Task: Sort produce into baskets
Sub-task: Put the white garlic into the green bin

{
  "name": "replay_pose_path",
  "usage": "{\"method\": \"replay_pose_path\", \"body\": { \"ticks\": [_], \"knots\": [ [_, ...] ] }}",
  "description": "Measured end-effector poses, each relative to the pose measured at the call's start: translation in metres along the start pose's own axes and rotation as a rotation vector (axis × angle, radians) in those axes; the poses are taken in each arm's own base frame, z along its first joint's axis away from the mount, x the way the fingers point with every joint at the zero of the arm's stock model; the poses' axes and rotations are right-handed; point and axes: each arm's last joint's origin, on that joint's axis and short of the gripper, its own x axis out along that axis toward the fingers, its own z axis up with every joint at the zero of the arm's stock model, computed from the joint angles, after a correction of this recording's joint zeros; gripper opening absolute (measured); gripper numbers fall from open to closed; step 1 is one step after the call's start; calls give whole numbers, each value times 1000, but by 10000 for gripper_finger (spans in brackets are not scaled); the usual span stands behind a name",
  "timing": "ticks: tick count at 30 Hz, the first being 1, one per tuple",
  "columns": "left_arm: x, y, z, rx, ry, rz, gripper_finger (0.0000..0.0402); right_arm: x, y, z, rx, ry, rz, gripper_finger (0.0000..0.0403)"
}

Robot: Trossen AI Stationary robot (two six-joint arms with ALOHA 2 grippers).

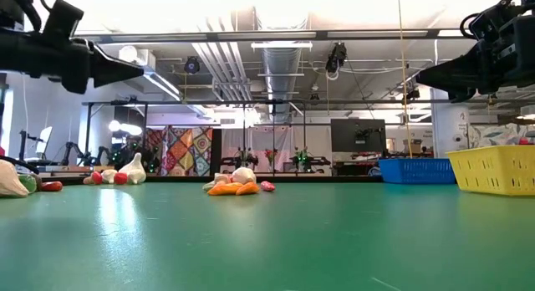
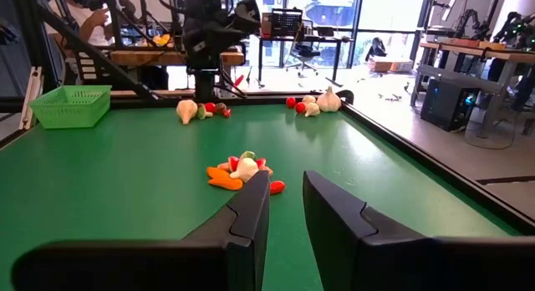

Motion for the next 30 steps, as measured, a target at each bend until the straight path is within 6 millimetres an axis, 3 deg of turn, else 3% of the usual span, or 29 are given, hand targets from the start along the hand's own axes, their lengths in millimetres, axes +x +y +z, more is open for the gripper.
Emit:
{"method": "replay_pose_path", "body": {
  "ticks": [6,10,19,25,27,30],
  "knots": [
    [0,0,0,77,4,9,166,0,0,0,0,-1,0,68],
    [0,-3,3,-137,-60,-110,166,0,0,0,0,-1,0,68],
    [-6,8,31,-371,-420,-244,166,0,0,0,0,-1,0,68],
    [-7,11,35,-493,-447,-241,166,0,0,0,0,-1,0,68],
    [-4,12,32,-550,-375,-142,166,0,0,0,0,-1,0,68],
    [2,14,21,-599,-164,188,162,0,0,0,0,0,0,68]
  ]
}}
